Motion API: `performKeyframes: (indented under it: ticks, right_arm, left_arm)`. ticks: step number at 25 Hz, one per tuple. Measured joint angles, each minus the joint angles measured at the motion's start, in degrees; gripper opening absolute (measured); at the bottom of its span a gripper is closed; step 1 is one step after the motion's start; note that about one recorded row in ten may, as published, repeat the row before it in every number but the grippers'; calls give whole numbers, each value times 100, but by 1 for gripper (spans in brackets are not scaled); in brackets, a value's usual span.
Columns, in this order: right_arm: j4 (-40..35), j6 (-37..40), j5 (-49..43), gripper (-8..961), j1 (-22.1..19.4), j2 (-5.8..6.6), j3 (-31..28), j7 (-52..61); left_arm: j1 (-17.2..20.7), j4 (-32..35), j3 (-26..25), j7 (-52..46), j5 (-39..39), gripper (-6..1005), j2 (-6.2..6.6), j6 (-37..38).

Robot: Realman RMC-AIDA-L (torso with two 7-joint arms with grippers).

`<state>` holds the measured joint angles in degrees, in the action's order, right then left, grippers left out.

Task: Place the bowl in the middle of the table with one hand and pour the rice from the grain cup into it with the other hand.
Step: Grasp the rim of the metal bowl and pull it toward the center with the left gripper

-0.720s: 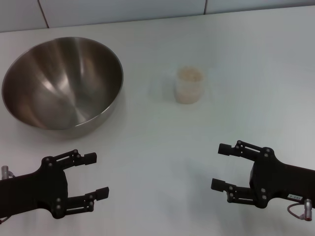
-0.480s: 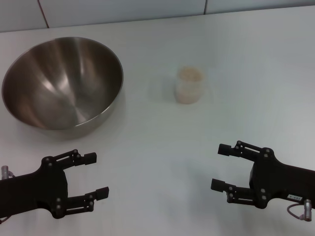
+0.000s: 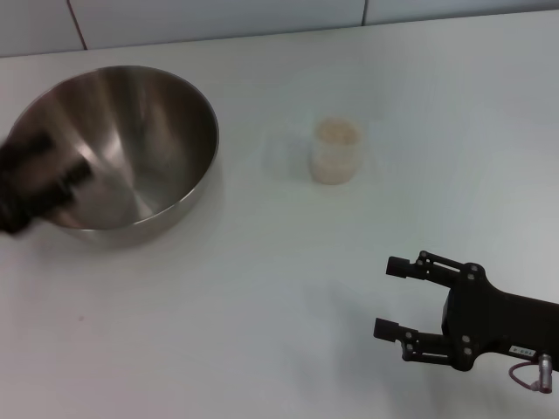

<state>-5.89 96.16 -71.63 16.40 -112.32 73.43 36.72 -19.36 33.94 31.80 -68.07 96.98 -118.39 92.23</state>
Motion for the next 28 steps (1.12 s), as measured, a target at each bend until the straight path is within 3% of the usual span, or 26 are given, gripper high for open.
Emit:
performKeyframes:
  ticks: [6, 7, 12, 19, 28]
  right_arm:
    - [0, 26, 0, 796, 10, 0, -15, 37]
    - [0, 34, 1, 796, 12, 1, -17, 68]
    - [-19, 37, 1, 796, 12, 1, -22, 81]
    - [-26, 41, 1, 796, 13, 1, -22, 81]
    - [-35, 3, 1, 796, 12, -15, -13, 81]
  left_arm:
    - [-208, 834, 244, -1040, -265, 780, 9, -1370]
    - [-335, 1236, 661, -1680, 213, 779, 38, -2048]
    - [-695, 1802, 1395, -2963, 1675, 773, 24, -2946]
    - [-1057, 1784, 1437, -3474, 2665, 764, 15, -3170]
    - [-1160, 1794, 1447, -3831, 3175, 752, 16, -3277]
